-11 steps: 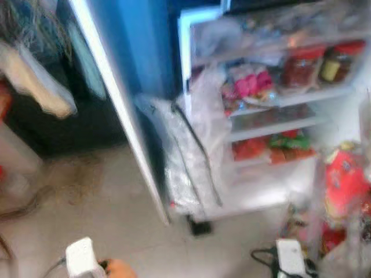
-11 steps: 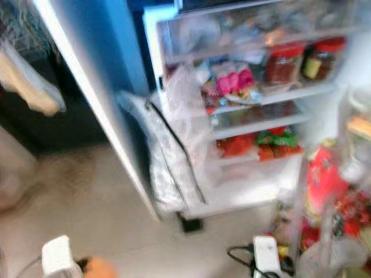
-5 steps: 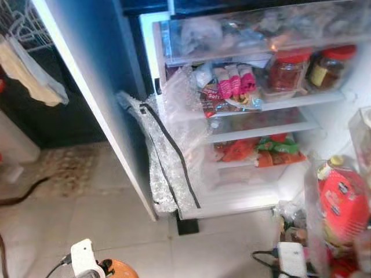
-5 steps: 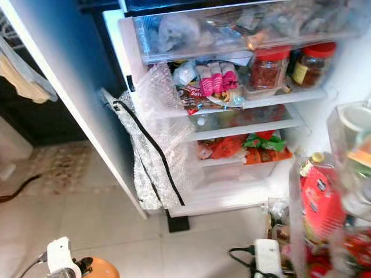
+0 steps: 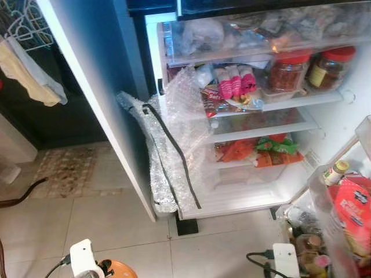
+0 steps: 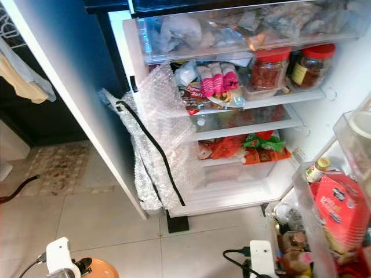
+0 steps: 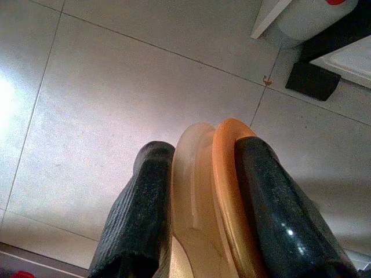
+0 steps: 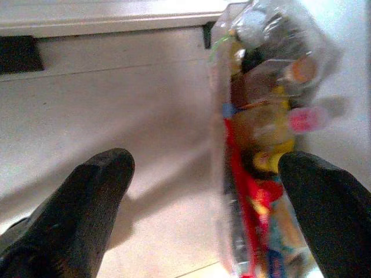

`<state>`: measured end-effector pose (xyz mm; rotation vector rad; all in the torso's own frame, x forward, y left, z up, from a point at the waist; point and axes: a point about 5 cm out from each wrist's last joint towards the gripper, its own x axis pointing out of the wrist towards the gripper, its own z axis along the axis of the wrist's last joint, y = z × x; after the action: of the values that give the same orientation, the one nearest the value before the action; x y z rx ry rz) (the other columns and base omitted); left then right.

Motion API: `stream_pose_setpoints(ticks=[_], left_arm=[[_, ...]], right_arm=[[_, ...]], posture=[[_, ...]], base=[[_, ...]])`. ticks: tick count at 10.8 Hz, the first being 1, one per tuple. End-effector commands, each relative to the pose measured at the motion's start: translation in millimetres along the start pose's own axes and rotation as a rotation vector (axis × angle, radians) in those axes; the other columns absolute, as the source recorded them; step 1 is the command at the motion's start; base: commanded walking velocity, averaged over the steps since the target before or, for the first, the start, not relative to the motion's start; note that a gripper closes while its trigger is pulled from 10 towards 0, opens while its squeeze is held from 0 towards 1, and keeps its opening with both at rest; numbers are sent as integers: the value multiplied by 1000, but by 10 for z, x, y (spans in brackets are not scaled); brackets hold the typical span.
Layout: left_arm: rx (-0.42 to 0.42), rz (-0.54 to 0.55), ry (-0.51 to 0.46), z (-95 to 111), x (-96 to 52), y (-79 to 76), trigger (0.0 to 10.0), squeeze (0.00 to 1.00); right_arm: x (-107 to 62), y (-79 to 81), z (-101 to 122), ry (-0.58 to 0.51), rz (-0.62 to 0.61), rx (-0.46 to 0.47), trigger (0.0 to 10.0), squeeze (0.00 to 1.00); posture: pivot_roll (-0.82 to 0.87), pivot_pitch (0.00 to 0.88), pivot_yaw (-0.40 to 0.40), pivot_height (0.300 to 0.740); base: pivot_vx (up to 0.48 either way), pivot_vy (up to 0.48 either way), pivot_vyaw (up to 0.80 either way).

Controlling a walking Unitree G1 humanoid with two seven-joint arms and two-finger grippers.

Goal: Restocking fridge

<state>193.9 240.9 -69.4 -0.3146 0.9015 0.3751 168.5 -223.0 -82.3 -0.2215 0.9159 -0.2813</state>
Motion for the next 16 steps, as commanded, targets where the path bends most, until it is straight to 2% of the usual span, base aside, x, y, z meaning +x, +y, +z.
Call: stream_pose_setpoints(ticks=[1,2,4,7,10,12,14,16], left_arm=[[12,19,43,-129,-22,90,10000,0],[11,20,44,-136,-24,95,10000,0],[21,20,46,-141,-25,100,10000,0],[33,29,62,-210,-43,162,10000,0],[53,24,53,-163,-36,153,10000,0],[55,27,53,-164,-37,161,10000,0],[50,28,51,-158,-32,136,10000,0],[49,27,49,-153,-30,128,10000,0]], right_arm=[[-30,79,-103,44,51,20,10000,0],[-55,185,-158,85,160,51,10000,0],[-98,301,-237,124,257,61,10000,0],[-130,172,-418,166,240,73,10000,0],[-141,121,-478,183,233,81,10000,0],[-141,182,-451,187,236,88,10000,0],[-146,329,-381,183,250,92,10000,0],[-140,410,-304,170,252,110,10000,0]], posture=[[-66,110,60,740],[-71,101,58,740],[-75,90,58,740],[-80,74,69,740],[-80,89,77,740],[-81,99,80,740],[-74,109,81,740],[-76,111,82,740]], base=[[0,0,0],[0,0,0],[0,0,0],[0,0,0],[0,0,0],[0,0,0],[0,0,0],[0,0,0]])
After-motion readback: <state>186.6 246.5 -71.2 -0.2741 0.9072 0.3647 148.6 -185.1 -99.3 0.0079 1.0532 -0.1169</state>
